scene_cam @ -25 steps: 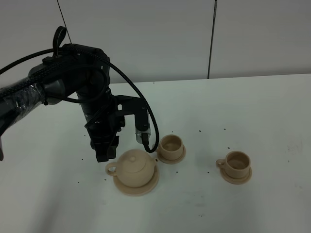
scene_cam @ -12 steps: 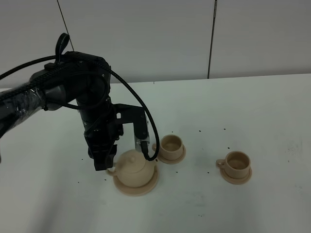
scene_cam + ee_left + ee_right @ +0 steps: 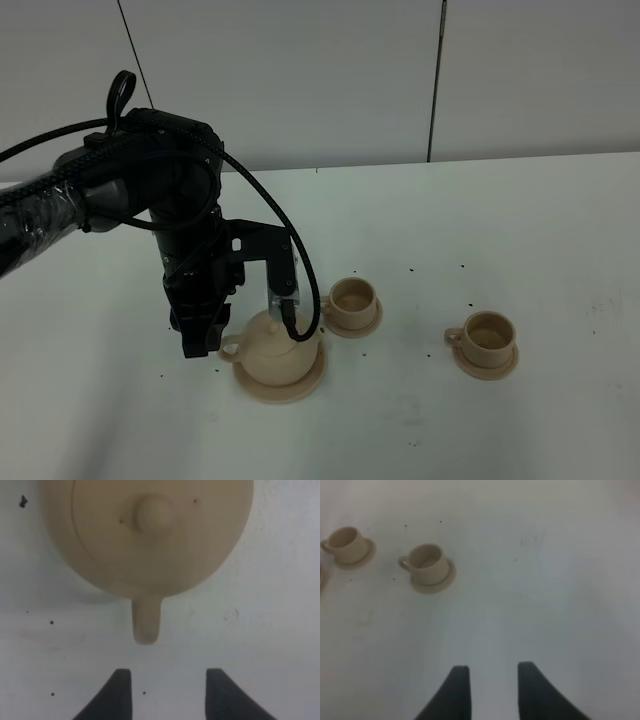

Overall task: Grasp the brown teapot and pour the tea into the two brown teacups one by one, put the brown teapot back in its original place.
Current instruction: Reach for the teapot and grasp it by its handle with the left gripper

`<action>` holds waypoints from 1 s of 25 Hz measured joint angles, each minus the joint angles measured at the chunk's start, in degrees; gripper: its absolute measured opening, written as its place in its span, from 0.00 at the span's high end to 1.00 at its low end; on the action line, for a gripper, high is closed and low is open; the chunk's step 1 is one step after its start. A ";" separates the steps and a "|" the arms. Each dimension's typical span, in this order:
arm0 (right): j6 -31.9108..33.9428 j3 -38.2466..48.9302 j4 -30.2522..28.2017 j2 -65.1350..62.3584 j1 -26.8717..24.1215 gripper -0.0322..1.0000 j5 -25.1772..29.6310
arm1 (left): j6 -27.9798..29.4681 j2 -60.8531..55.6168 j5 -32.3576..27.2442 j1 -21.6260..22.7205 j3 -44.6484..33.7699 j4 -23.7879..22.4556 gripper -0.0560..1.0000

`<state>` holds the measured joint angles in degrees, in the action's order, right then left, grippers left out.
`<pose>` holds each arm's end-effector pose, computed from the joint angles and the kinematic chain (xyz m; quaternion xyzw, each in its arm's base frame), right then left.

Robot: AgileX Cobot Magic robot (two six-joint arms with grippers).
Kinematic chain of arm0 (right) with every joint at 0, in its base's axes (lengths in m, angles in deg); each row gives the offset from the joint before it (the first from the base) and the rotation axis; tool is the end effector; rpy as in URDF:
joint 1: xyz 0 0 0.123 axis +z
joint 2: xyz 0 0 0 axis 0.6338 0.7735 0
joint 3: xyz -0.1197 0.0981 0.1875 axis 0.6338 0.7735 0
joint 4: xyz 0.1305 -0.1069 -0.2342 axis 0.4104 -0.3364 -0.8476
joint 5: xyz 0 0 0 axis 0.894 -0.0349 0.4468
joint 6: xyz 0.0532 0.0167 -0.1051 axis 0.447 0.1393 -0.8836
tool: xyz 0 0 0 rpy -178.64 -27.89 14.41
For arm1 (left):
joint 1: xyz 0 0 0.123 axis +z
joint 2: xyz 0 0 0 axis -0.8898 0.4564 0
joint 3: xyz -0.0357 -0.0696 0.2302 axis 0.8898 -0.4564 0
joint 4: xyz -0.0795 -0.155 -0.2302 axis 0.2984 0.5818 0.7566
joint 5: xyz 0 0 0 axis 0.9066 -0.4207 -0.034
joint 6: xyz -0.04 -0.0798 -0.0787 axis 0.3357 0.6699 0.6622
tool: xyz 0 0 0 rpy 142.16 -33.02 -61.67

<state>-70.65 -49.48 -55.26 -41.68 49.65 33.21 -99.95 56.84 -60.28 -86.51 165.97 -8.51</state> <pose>0.0935 0.0209 0.2782 -0.0441 0.8545 0.0847 0.5106 0.3937 -0.1609 0.1067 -0.6745 -0.7369 -0.0434 0.0111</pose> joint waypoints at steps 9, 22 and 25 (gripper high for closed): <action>0.00 0.00 0.00 0.00 0.00 0.74 0.00 | 0.00 0.00 0.00 0.00 0.00 -0.18 0.55; 0.00 0.00 0.00 0.00 0.00 0.74 0.00 | 0.02 1.17 0.81 -0.68 0.00 -0.52 0.55; 0.00 0.00 0.00 0.00 0.00 0.74 0.00 | 0.02 1.35 1.00 -0.68 0.00 -0.52 0.55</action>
<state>-70.65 -49.48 -55.26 -41.68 49.65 33.21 -99.93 58.19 -59.28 -87.19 165.97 -9.03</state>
